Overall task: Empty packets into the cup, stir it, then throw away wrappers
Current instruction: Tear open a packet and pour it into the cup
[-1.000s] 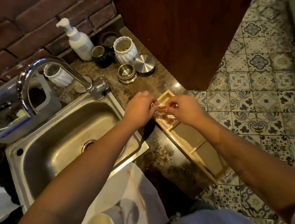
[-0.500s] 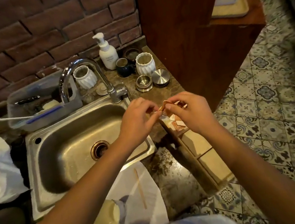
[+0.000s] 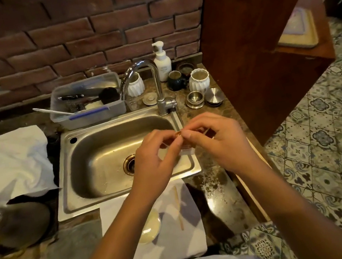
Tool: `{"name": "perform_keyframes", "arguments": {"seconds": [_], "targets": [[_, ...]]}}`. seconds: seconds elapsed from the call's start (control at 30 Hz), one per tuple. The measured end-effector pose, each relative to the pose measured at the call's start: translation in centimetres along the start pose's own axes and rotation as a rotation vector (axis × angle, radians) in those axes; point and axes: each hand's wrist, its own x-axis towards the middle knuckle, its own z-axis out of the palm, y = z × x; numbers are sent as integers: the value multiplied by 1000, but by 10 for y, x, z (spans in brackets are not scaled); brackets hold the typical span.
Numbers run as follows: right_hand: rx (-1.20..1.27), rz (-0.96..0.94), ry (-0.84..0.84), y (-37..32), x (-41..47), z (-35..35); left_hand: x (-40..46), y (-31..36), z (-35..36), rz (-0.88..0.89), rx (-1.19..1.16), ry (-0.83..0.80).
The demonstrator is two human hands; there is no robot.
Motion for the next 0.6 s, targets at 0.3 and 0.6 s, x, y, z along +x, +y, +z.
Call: {"name": "perform_keyframes", "arguments": {"seconds": [0.3, 0.6], "targets": [[165, 118, -60, -30, -19, 39, -40, 5, -50, -136, -255, 207], [172, 97, -70, -54, -29, 73, -63, -5, -82, -163, -336, 257]]}}
